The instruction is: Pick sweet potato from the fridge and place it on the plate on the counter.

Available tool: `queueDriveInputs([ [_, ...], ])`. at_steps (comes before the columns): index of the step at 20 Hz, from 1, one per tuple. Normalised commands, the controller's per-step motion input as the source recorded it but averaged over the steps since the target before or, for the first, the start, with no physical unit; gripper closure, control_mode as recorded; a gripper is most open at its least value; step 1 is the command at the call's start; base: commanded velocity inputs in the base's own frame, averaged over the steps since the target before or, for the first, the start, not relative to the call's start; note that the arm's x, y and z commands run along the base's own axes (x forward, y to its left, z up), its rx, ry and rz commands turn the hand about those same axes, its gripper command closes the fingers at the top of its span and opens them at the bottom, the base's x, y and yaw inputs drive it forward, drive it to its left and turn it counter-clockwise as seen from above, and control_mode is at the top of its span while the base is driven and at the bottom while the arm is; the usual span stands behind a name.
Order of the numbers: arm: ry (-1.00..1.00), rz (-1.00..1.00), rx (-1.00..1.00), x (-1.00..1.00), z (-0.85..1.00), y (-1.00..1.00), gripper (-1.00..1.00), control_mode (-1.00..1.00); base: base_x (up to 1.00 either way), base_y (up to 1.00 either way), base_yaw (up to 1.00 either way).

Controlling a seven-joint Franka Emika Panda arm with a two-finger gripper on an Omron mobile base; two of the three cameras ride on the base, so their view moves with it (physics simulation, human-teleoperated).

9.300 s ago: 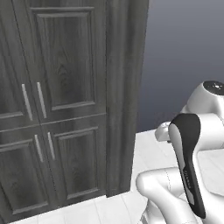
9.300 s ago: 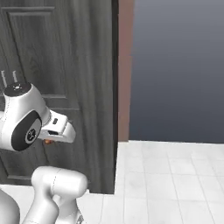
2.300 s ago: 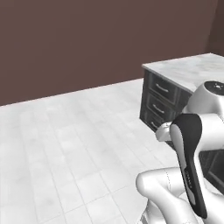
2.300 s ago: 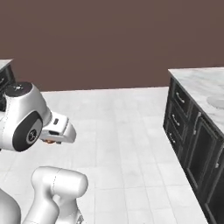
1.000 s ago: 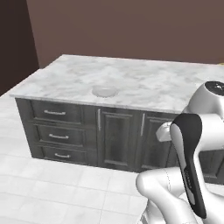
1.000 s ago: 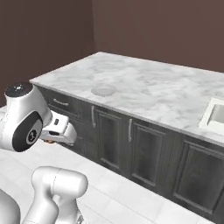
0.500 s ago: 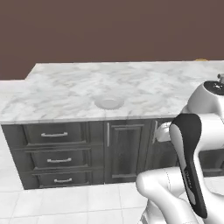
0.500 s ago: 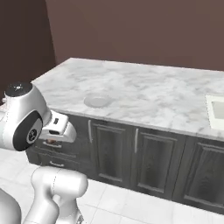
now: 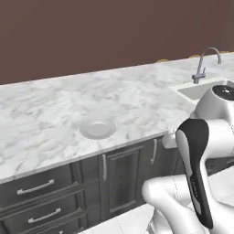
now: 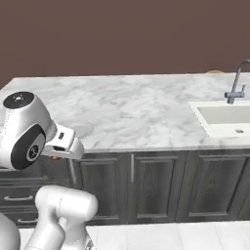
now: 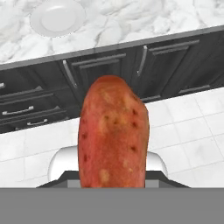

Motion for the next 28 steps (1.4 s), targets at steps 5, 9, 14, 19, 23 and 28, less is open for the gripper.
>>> queueDriveInputs([
  [5, 0.00, 0.00, 0.00, 0.00, 0.00, 0.00, 1.00, 1.00, 0.64, 0.01, -0.10],
  [9, 0.00, 0.00, 0.00, 0.00, 0.00, 0.00, 1.00, 1.00, 0.35, 0.15, 0.05],
  [14, 0.00, 0.00, 0.00, 0.00, 0.00, 0.00, 1.00, 1.00, 0.02, 0.39, 0.22],
  [19, 0.00, 0.00, 0.00, 0.00, 0.00, 0.00, 1.00, 1.00, 0.17, 0.30, 0.35],
  [23, 0.00, 0.00, 0.00, 0.00, 0.00, 0.00, 1.00, 1.00, 0.62, 0.25, 0.28],
  [28, 0.00, 0.00, 0.00, 0.00, 0.00, 0.00, 1.00, 1.00, 0.64, 0.10, 0.24],
])
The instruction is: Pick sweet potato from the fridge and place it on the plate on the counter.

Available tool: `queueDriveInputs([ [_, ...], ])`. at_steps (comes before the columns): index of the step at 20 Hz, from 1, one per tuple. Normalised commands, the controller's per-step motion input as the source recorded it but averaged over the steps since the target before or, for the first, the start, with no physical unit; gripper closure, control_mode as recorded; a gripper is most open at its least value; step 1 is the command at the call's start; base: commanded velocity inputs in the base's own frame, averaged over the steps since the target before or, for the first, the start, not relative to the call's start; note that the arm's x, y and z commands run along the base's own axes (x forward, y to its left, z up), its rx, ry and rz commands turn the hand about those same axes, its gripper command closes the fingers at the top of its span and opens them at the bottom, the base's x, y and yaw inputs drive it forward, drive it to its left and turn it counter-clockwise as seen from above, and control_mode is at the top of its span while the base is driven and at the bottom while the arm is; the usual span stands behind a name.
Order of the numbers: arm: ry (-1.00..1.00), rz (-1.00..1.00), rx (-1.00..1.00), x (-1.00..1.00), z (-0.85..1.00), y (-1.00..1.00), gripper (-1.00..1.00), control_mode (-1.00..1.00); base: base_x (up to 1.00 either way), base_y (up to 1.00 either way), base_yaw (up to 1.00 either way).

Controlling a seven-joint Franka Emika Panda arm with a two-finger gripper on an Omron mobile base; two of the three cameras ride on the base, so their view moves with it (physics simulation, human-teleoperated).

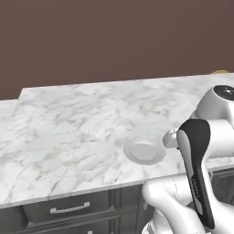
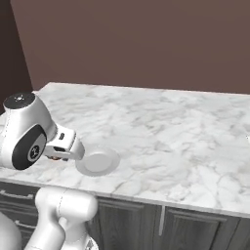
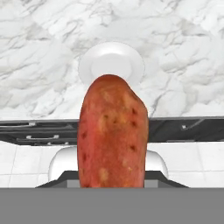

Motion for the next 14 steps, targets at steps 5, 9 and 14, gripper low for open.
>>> queueDriveInputs([
  [5, 0.00, 0.00, 0.00, 0.00, 0.00, 0.00, 1.00, 1.00, 0.61, 0.00, 0.06],
  [9, 0.00, 0.00, 0.00, 0.00, 0.00, 0.00, 1.00, 1.00, 0.58, 0.00, 0.00],
  [14, 0.00, 0.00, 0.00, 0.73, -0.31, 0.00, 1.00, -1.00, 0.15, 0.00, 0.00],
])
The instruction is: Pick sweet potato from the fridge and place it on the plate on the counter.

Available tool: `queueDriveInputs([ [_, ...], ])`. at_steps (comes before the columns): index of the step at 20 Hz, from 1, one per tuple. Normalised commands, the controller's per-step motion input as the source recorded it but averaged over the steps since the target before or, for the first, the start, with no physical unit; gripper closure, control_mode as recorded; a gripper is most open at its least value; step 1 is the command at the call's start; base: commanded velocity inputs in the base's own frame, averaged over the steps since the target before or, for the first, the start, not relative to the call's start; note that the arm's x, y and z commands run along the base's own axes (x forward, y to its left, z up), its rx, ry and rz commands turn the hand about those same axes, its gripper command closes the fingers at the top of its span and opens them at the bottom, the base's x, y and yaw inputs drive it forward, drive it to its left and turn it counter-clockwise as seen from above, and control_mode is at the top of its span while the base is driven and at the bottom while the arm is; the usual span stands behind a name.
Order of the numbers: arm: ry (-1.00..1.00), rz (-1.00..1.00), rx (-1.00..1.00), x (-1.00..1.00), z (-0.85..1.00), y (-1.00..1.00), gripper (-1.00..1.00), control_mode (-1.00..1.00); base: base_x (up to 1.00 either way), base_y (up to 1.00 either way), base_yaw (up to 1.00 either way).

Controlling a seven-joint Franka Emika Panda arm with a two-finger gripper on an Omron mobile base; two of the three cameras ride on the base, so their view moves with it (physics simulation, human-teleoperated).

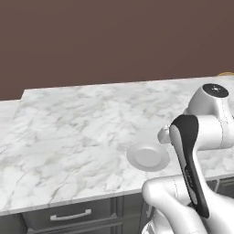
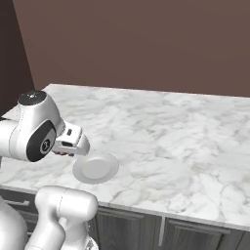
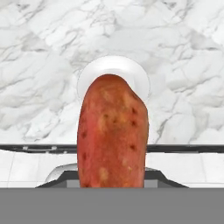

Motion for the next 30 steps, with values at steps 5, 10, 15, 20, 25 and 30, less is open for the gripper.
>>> queueDriveInputs([
  [5, 0.00, 0.00, 0.00, 1.00, -0.60, 0.10, 1.00, -1.00, 0.00, 0.00, 0.00],
  [10, 0.02, 0.00, 0.00, 0.85, -0.77, 0.09, 1.00, -1.00, 0.00, 0.00, 0.00],
  [15, 0.02, 0.00, 0.00, 0.61, -0.82, 0.09, 1.00, -1.00, 0.00, 0.00, 0.00],
  [20, 0.02, 0.00, 0.00, 0.42, -0.72, 0.01, 1.00, -1.00, 0.00, 0.00, 0.00],
  [25, 0.00, 0.00, 0.00, 0.34, -0.61, 0.00, 1.00, -1.00, 0.00, 0.00, 0.00],
  [30, 0.00, 0.00, 0.00, 0.26, -0.49, 0.00, 1.00, -1.00, 0.00, 0.00, 0.00],
])
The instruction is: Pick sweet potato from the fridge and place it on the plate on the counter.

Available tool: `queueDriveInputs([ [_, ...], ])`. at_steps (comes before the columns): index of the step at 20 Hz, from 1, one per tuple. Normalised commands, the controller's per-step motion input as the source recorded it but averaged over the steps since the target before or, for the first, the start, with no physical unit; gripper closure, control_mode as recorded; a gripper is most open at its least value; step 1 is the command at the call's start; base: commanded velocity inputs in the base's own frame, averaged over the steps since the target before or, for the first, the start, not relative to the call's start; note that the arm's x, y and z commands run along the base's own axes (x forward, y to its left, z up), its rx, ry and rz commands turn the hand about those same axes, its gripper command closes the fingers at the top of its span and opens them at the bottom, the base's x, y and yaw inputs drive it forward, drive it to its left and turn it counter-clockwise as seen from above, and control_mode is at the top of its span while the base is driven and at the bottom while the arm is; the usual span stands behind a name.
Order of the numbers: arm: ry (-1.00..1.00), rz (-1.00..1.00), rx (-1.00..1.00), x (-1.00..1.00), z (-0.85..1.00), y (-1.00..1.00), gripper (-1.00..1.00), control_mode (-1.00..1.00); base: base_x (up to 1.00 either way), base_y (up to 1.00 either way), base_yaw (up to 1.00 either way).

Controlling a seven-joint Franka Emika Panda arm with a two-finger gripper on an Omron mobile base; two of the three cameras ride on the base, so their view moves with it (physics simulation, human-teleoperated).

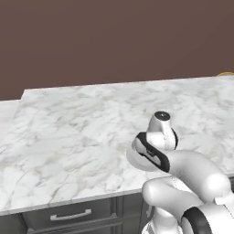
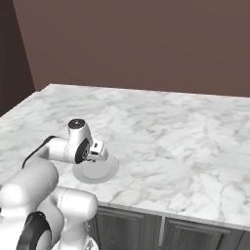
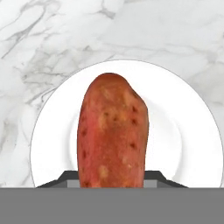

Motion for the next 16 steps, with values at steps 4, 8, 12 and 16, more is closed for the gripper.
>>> queueDriveInputs([
  [4, 0.01, 0.00, 0.00, 0.01, -0.43, 0.00, 1.00, -1.00, 0.00, 0.00, 0.00],
  [8, 0.03, 0.00, 0.00, 0.00, -0.33, 0.00, 1.00, -1.00, 0.00, 0.00, 0.00],
  [12, 0.06, 0.00, 0.00, 0.00, -0.30, 0.00, 1.00, -1.00, 0.00, 0.00, 0.00],
  [16, 0.06, 0.00, 0.00, 0.00, -0.27, 0.00, 1.00, -1.00, 0.00, 0.00, 0.00],
])
